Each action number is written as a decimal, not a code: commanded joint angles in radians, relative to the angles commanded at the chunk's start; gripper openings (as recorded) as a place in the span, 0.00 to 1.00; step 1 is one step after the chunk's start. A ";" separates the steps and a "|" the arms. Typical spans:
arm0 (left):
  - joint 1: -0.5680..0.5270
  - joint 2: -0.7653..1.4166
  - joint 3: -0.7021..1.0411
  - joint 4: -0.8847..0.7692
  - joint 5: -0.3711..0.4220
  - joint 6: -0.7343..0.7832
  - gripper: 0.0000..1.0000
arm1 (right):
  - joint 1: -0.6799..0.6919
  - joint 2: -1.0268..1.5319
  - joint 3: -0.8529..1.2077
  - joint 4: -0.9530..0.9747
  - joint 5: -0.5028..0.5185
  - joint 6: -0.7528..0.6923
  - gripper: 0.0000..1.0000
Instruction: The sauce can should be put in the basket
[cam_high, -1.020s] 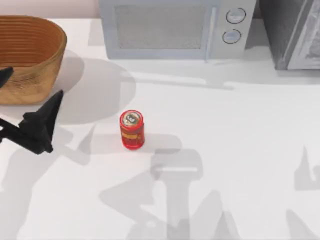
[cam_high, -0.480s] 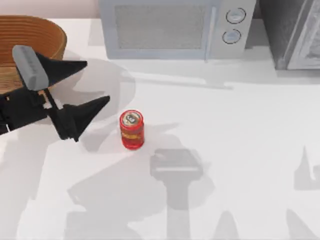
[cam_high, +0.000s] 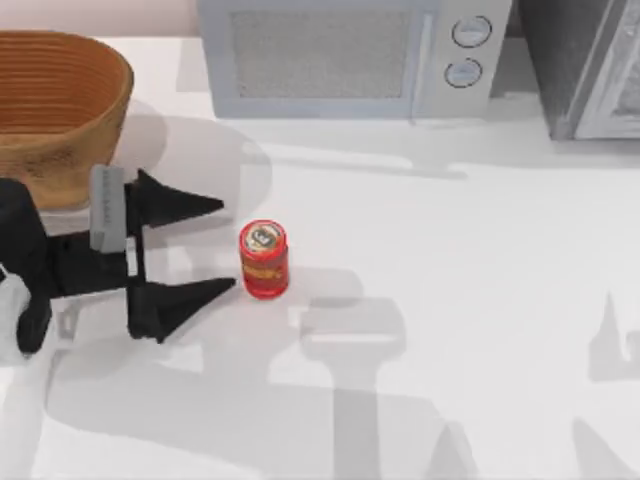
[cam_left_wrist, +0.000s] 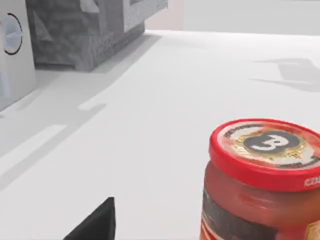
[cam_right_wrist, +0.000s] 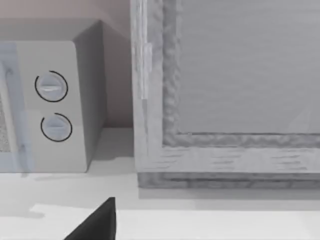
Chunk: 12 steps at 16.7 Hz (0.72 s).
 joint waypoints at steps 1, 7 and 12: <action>0.003 0.043 0.017 0.027 0.025 0.002 1.00 | 0.000 0.000 0.000 0.000 0.000 0.000 1.00; 0.009 0.121 0.048 0.076 0.070 0.006 1.00 | 0.000 0.000 0.000 0.000 0.000 0.000 1.00; -0.029 0.121 0.064 0.086 0.032 -0.019 1.00 | 0.000 0.000 0.000 0.000 0.000 0.000 1.00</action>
